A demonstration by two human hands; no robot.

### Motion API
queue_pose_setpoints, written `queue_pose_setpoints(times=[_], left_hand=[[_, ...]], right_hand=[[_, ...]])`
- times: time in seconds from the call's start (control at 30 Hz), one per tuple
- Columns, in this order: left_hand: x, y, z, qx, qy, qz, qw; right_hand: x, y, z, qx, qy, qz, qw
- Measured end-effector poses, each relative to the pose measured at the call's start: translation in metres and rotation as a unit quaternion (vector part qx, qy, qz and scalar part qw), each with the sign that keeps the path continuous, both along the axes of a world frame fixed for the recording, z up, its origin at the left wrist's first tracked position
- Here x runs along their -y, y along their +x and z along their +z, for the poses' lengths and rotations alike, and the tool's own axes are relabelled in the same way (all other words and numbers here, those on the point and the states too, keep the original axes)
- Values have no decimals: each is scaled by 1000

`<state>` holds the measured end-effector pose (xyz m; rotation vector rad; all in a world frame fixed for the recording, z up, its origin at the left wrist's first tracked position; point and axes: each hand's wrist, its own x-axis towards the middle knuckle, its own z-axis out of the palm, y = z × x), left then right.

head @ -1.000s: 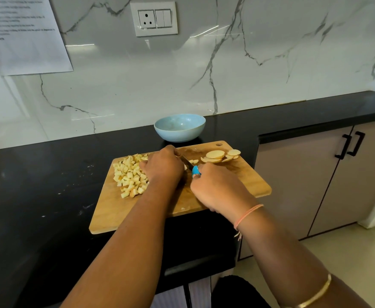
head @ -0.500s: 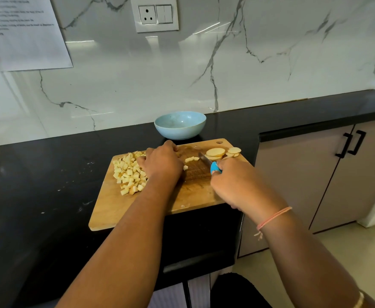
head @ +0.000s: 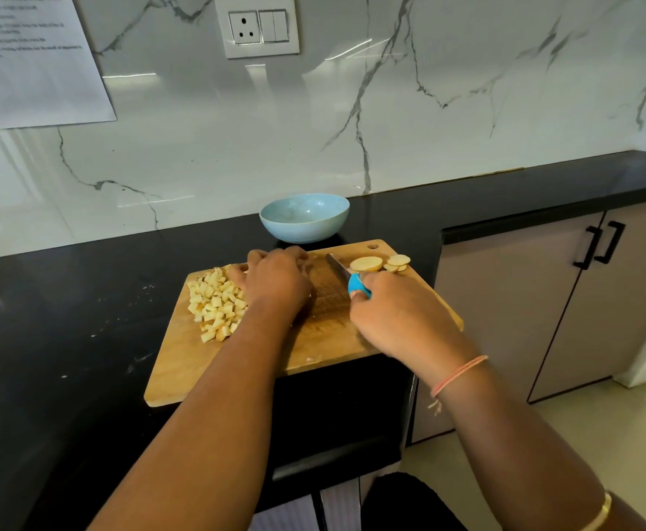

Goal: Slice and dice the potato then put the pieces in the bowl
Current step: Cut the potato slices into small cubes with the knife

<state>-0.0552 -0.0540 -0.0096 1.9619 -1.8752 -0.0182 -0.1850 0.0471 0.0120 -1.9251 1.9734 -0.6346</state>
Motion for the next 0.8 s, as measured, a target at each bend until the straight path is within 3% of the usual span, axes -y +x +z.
queue_pose_setpoints(times=[0.13,0.3,0.4,0.53,0.8], left_hand=[[4,-1,-2,42,51,0,998],[1,0,1,36,-5,3,999],[4,-7,-3,27,-51,-51,997],[8,-25,-11,72,-27,-155,985],[4,-31,-10,93,-51,-154,982]], right_hand=[[2,-9,-2,16,-2,-12,1000],[3,-16,-4,57,1,-24,998],[2,-18,-9,59,17,-25,998],[2,-21,-13,73,13,-18,997],[3,-29,-8,92,-3,-46,995]])
